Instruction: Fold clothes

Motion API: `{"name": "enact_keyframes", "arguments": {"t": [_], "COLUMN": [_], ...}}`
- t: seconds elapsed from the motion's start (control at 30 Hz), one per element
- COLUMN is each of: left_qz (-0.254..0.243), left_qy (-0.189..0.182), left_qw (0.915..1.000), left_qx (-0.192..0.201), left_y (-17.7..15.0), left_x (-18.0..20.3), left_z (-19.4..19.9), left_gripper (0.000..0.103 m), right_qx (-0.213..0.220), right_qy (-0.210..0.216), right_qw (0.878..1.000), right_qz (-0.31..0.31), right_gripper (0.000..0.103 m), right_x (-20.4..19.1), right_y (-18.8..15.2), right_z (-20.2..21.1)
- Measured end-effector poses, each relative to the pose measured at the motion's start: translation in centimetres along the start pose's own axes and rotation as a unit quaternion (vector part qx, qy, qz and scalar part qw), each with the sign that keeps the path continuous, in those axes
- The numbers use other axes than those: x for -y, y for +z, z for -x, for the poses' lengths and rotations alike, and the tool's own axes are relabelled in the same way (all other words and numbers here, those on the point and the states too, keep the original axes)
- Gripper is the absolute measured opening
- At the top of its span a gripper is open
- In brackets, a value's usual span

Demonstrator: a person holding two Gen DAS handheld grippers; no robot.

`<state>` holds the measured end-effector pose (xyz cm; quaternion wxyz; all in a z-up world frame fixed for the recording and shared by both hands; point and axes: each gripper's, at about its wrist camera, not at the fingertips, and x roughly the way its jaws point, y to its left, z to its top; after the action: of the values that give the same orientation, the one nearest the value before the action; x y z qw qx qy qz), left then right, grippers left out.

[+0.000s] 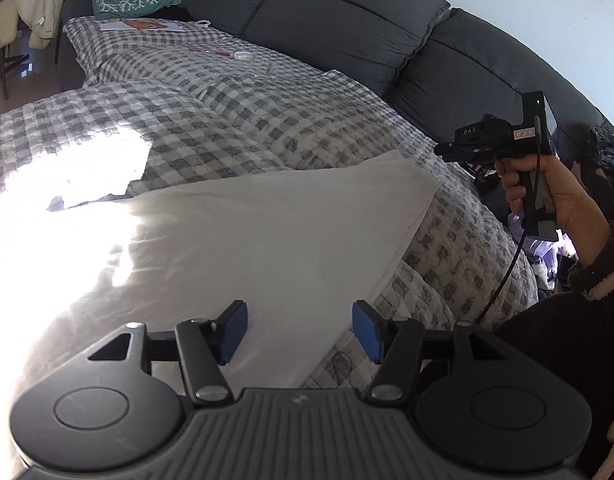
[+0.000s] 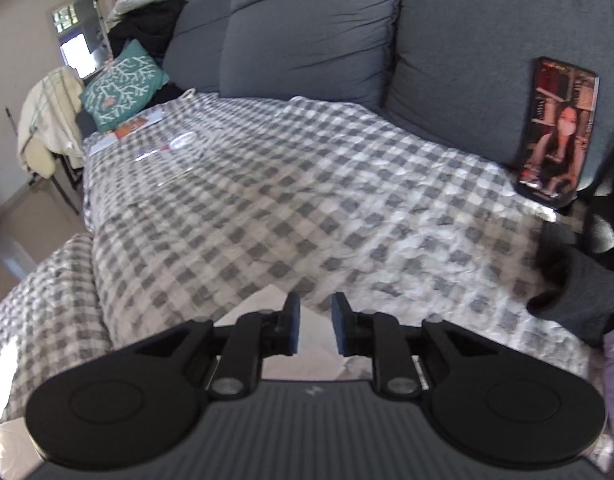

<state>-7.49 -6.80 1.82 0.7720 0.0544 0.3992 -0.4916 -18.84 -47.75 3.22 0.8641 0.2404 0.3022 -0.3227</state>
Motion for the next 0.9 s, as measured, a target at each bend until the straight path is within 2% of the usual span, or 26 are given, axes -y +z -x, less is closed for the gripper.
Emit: {"name": "enact_keyframes", "arguments": {"t": [0.43,0.5,0.53,0.77,0.83,0.87,0.9], "left_qz": [0.007,0.007,0.007,0.001,0.001,0.001,0.001], "left_qy": [0.003,0.003,0.003,0.005,0.006,0.006,0.006], "left_qw": [1.0,1.0,1.0,1.0,1.0,1.0,1.0], "left_qx": [0.0,0.0,0.0,-0.001,-0.001,-0.001,-0.001], "left_y": [0.2,0.2,0.2,0.1,0.1,0.0,0.0], "left_x": [-0.4,-0.4,-0.4,-0.3,-0.3,-0.3,-0.2], "left_z": [-0.2,-0.2,-0.2,-0.3,-0.3,-0.3,-0.3], "left_gripper": [0.059,0.059,0.059,0.06,0.06,0.06,0.06], "right_qx": [-0.038,-0.041,-0.037,0.082,0.077,0.063,0.051], "right_qy": [0.013,0.013,0.011,0.017,0.007,0.002,-0.004], "right_qw": [0.999,0.998,0.998,0.996,0.997,0.998,0.999], "right_qz": [0.022,0.034,0.039,0.04,0.031,0.018,0.008], "right_gripper": [0.024,0.014,0.003,0.001,0.003,0.01,0.013], "right_x": [-2.8,-3.0,-3.0,-2.3,-2.0,-1.7,-1.4], "right_y": [0.0,-0.2,-0.3,-0.5,-0.5,-0.6,-0.6], "right_z": [-4.3,-4.4,-4.4,-2.7,-3.7,-4.3,-4.8]}}
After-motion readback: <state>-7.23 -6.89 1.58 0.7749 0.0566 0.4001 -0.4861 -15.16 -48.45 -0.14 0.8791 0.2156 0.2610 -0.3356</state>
